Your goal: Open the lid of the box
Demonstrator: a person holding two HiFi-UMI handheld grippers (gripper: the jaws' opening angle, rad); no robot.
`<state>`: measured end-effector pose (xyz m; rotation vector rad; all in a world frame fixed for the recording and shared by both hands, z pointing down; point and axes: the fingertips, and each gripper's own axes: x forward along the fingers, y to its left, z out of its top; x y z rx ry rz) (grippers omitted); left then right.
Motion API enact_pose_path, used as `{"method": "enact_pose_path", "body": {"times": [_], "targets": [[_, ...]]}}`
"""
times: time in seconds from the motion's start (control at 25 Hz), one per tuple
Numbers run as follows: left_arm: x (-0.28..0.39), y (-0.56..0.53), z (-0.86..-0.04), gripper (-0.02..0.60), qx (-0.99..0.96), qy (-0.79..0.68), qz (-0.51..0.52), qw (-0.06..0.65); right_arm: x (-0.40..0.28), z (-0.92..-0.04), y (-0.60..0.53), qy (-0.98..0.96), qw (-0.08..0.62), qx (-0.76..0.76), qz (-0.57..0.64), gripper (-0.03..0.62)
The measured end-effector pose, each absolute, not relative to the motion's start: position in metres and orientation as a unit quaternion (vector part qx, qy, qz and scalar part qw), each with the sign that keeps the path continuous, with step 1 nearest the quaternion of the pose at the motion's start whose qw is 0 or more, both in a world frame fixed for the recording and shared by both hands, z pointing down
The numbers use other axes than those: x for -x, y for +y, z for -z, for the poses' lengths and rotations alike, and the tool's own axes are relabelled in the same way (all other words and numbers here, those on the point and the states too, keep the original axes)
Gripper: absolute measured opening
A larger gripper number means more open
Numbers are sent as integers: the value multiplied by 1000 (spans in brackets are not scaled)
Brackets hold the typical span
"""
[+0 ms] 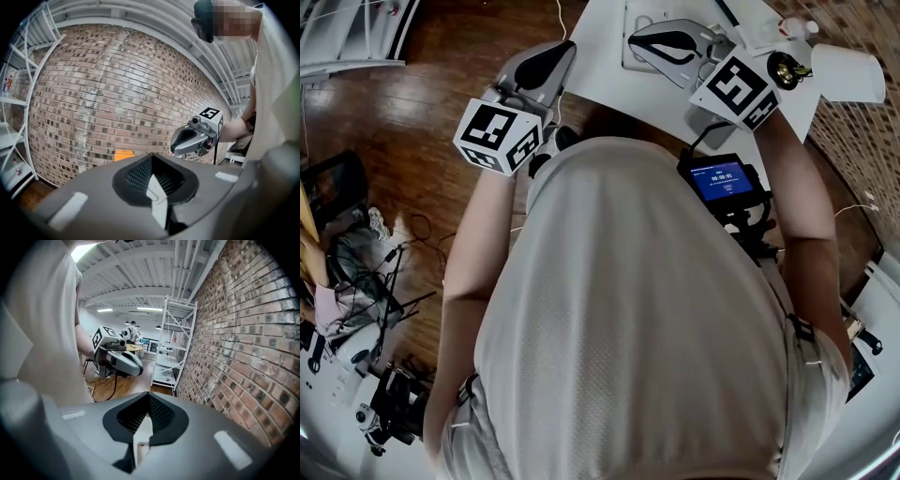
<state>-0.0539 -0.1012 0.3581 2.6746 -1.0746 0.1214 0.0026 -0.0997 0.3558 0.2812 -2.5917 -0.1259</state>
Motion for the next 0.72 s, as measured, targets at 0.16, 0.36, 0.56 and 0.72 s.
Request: {"method": "enact_pose_path", "body": {"times": [0.16, 0.36, 0.56, 0.72], "targets": [[53, -100, -359, 0, -920, -368, -44, 127, -2, -353, -99, -961, 252, -104, 35, 0], [52, -101, -359, 0, -922, -364, -45, 126, -3, -348, -101, -965, 238, -107, 13, 0], [50, -104, -359, 0, -923, -361, -46, 123, -4, -349, -103, -966, 233, -112, 7, 0], [48, -107, -357, 0, -925, -358, -48, 121, -6, -343, -106, -972, 203, -118, -17, 0]]}}
